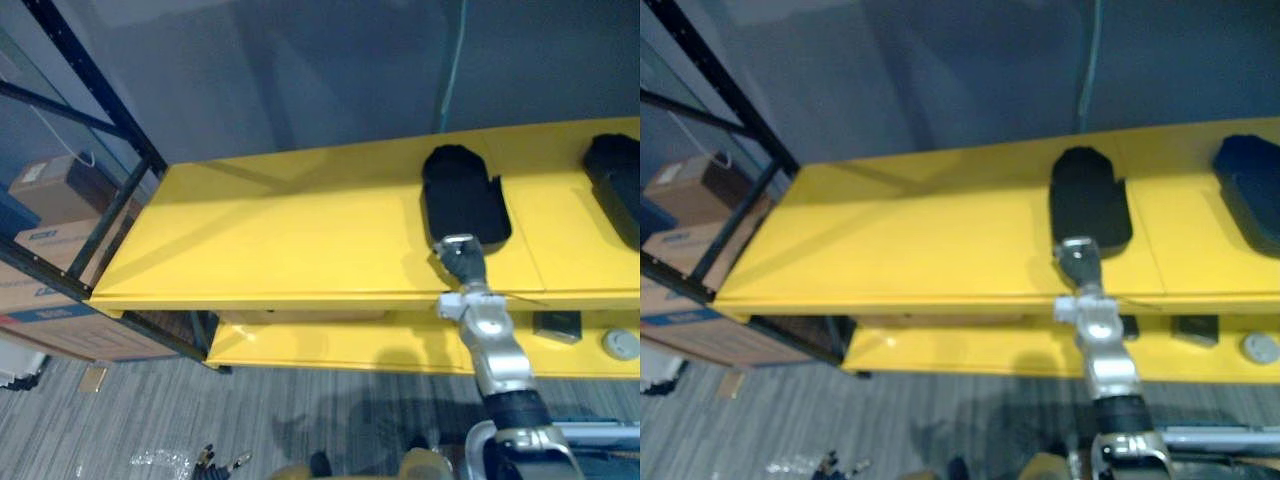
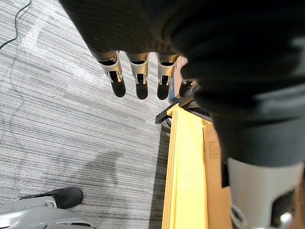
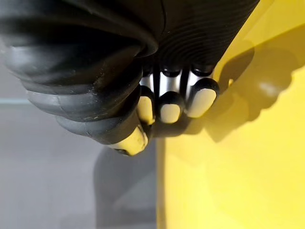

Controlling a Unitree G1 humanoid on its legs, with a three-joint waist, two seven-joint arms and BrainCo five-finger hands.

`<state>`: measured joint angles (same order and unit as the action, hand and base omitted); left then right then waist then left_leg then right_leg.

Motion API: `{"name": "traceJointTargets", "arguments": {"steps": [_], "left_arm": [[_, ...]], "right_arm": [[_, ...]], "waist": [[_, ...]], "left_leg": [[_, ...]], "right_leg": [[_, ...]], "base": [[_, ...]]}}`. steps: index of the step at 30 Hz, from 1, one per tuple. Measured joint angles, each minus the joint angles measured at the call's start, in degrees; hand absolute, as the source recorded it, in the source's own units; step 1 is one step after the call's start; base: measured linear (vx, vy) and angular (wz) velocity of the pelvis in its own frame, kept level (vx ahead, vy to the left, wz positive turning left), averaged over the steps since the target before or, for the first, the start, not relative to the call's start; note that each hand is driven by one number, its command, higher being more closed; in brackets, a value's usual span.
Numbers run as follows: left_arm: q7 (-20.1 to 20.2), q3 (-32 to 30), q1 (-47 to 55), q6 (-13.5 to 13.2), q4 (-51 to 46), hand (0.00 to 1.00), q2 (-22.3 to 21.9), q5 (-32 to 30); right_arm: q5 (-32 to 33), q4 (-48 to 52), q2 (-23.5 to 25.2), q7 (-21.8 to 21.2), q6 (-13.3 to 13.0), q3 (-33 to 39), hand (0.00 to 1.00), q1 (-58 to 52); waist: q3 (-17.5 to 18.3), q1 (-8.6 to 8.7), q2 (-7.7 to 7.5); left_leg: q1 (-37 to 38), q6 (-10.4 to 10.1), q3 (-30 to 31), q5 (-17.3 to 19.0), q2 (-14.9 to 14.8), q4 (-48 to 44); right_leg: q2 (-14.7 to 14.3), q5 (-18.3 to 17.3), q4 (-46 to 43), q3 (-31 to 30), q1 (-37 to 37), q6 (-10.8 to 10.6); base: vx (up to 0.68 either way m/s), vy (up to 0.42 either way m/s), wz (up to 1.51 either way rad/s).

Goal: Walk over and take plastic housings, then place them on the shelf

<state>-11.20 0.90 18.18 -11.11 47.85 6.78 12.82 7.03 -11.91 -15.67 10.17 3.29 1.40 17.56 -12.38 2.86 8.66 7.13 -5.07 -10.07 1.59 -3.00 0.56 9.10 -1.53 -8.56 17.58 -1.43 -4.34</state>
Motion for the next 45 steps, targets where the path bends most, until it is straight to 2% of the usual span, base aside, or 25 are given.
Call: {"name": "traceJointTargets", "arguments": {"steps": [11,15,21,23,24,27,29,35,39,43,45], "left_arm": [[-0.04,0.28,0.00,0.00,-0.18,0.00,-0.26,0.26],[-0.17,0.40,-0.02,-0.11,-0.75,0.00,-0.61,0.29],[-1.15,0.41,-0.03,-0.18,-0.74,0.00,-0.62,0.30],[-1.14,0.40,-0.04,-0.30,-0.65,0.00,-0.62,0.28],[-1.13,0.41,-0.04,-0.40,-0.62,0.00,-0.62,0.28],[-1.13,0.40,-0.10,-0.90,-0.45,0.00,-0.62,0.26],[-1.10,0.40,-0.15,-1.04,-0.14,0.00,-0.74,0.26],[-1.11,0.40,-0.51,-1.28,0.83,0.00,-1.09,0.22],[-1.32,0.30,-0.52,-2.11,1.34,0.00,-0.95,0.17],[-1.63,-0.26,-0.50,-2.66,1.98,0.00,-1.04,0.18],[-1.71,-0.98,-0.61,-3.28,2.53,0.00,-1.03,0.17]], "right_arm": [[0.11,-0.04,0.80,2.59,2.88,0.71,1.00,1.80],[0.04,-0.04,1.05,3.73,4.29,0.73,1.00,3.30],[-0.03,-0.04,1.27,3.54,4.17,0.64,1.00,3.84],[-1.24,0.00,1.73,2.91,2.97,0.52,1.00,3.81],[-1.43,0.16,1.90,2.59,2.43,0.26,0.00,3.79],[-3.52,4.41,1.97,1.07,0.57,-1.83,0.00,2.42],[-3.73,11.41,2.05,-0.50,-0.71,-4.37,0.00,-0.09],[-3.18,22.48,2.64,-2.70,-0.77,-6.27,0.00,-6.65],[-0.43,29.73,2.93,-2.88,-0.94,-6.54,0.00,-11.14],[1.94,36.47,2.92,-2.72,-4.32,-3.65,0.00,-15.73],[1.96,38.10,2.97,-2.47,-5.62,-1.20,0.00,-17.86]], "waist": [[-0.19,-0.43,0.37],[-0.75,-0.41,1.12],[-0.83,-0.47,1.25],[-0.91,-0.42,1.13],[-0.95,-0.38,1.08],[-1.15,-0.37,0.78],[-1.44,-0.40,0.35],[-1.75,-0.41,-1.30],[-0.87,-0.20,-3.67],[0.44,-0.23,-5.96],[1.24,0.35,-6.72]], "left_leg": [[-0.01,-0.01,0.02,0.01,0.11,0.14],[0.00,-0.01,0.01,0.01,0.12,0.10],[-0.01,-0.05,-0.04,0.05,0.12,0.19],[0.01,-0.23,-0.12,0.18,0.10,0.32],[0.02,-0.27,-0.13,0.22,0.08,0.40],[0.10,-0.36,-0.50,0.30,-0.12,0.92],[0.19,-0.14,-1.45,0.38,-0.34,1.04],[0.53,0.07,-3.03,0.39,-0.54,1.26],[1.09,-0.01,-3.98,0.51,-1.49,1.98],[1.89,-0.05,-5.62,1.18,-2.23,1.88],[1.96,-0.01,-5.96,1.40,-2.24,1.85]], "right_leg": [[0.10,-0.01,0.03,0.06,0.00,-0.01],[0.14,-0.03,-0.06,0.06,0.01,-0.04],[0.18,-0.29,-0.40,-0.01,0.22,-0.06],[0.20,-0.65,-0.83,-0.13,0.46,-0.09],[0.20,-0.81,-0.91,-0.15,0.48,-0.08],[0.00,-0.98,-0.96,-0.28,0.67,-0.01],[-0.26,-1.02,-0.93,-0.73,1.04,0.08],[-0.91,-0.87,0.03,-1.94,1.08,0.12],[-2.42,0.13,2.84,-2.26,0.00,0.57],[-3.60,0.81,4.54,-3.58,-0.82,0.66],[-3.67,0.87,4.79,-3.82,-0.82,0.57]], "base": [[0.00,0.000,0.00],[0.00,0.000,0.00],[0.00,0.000,0.00],[0.00,0.000,0.00],[0.00,0.000,0.00],[0.00,0.000,-0.02],[0.02,0.000,-0.14],[0.05,0.004,-0.09],[0.04,-0.022,-0.10],[0.03,-0.024,-0.18],[0.02,0.004,-0.12]]}}
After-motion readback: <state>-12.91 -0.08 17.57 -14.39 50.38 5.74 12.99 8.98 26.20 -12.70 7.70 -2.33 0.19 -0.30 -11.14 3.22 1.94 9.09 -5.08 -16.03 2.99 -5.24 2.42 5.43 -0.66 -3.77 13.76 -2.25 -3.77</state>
